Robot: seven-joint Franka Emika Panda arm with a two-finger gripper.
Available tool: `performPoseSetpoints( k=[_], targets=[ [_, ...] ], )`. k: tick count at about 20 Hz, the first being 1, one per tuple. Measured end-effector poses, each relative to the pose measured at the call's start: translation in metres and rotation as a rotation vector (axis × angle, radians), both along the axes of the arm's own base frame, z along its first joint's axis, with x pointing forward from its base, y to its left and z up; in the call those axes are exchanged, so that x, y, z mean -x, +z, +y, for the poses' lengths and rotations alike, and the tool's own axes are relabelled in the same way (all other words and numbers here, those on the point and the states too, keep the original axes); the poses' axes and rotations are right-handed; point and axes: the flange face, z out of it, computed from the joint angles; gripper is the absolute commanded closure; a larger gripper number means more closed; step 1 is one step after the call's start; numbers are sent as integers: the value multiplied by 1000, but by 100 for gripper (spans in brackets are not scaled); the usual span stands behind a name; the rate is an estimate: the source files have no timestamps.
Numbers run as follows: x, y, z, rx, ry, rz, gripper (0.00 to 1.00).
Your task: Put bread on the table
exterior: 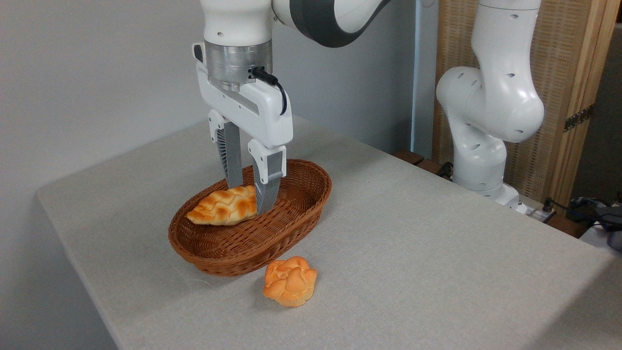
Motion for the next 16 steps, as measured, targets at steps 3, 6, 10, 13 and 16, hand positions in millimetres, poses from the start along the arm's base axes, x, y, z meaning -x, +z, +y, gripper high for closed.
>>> performPoseSetpoints(
  k=[3,6,10,13,16],
  targets=[
    [2,-2,0,-2,-3,22,0],
    [4,-3,-1,-3,-4,34,0],
    [4,-3,-1,-3,-5,35,0],
    [4,-3,-3,-4,-10,35,0],
    [5,-4,-14,-6,-40,35,0]
  ],
)
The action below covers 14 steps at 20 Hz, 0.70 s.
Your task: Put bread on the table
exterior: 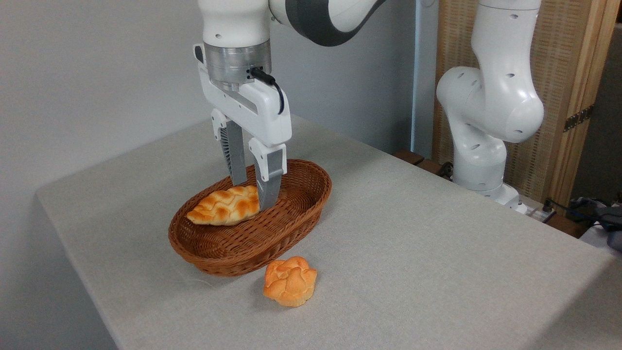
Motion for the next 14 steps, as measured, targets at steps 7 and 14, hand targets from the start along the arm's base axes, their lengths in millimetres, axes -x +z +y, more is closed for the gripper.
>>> performPoseSetpoints(
  k=[7,14],
  targets=[
    [-2,-28,-53,-25,-247,27,0],
    [3,-72,-98,-33,-460,74,0]
  ],
)
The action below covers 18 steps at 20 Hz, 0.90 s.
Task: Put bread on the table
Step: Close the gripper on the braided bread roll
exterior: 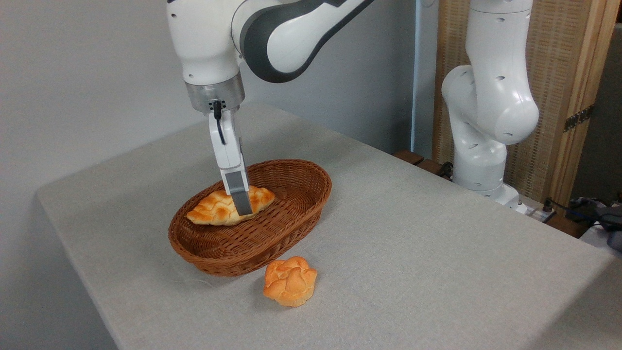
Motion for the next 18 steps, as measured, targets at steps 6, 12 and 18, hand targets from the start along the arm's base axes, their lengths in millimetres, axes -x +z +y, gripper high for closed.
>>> performPoseSetpoints(
  k=[6,12,18],
  targets=[
    [10,-18,-8,27,-156,34,0],
    [16,-31,-27,20,-221,56,0],
    [14,-46,-37,18,-232,67,0]
  ],
)
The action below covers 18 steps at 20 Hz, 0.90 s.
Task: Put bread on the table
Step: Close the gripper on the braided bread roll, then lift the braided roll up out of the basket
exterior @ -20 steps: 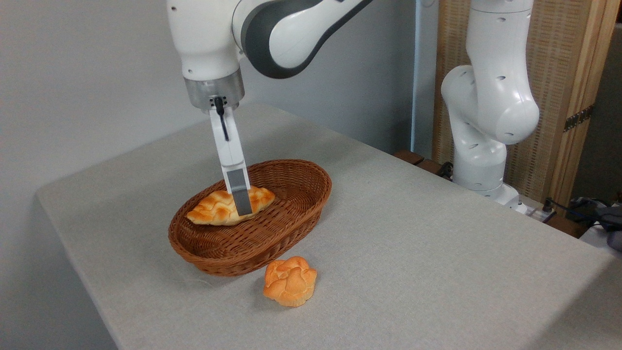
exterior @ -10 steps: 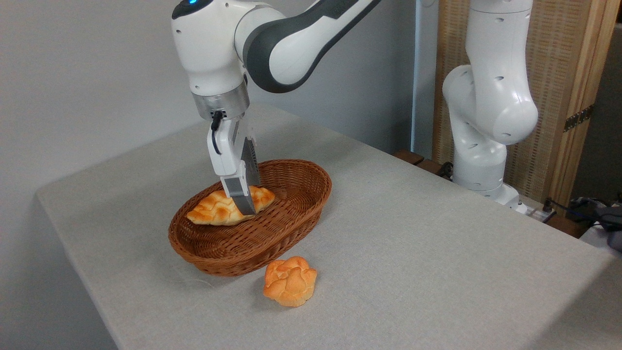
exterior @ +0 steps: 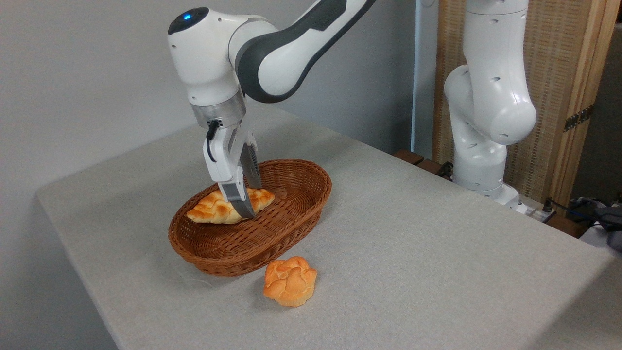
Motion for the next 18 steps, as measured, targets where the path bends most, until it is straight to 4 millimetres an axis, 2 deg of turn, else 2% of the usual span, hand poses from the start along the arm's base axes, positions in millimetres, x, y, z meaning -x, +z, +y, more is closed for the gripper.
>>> performPoseSetpoints(
  k=[4,7,8,10,12,18],
  targets=[
    [-2,-6,-2,-1,1,5,1],
    [-2,-9,-2,-3,1,9,30],
    [-2,-9,-2,-3,1,9,43],
    [-2,-9,-2,-2,1,8,64],
    [-2,-9,-2,-2,2,8,77],
    [-2,-9,-3,16,12,15,81]
  ],
)
